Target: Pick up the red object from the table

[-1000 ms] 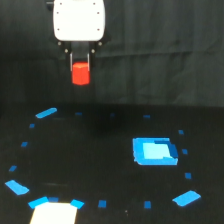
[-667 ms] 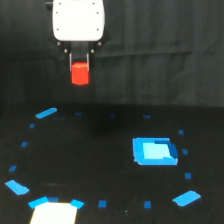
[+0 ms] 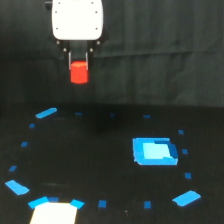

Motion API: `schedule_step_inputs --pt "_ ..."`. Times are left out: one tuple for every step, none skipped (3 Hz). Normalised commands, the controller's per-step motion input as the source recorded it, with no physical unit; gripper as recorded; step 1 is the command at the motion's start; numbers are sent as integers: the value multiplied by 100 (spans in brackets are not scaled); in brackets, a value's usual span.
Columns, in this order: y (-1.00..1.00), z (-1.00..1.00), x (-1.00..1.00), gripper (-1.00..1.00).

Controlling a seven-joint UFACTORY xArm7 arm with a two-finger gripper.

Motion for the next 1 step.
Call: schedule_step_inputs --pt "8 21 28 -86"
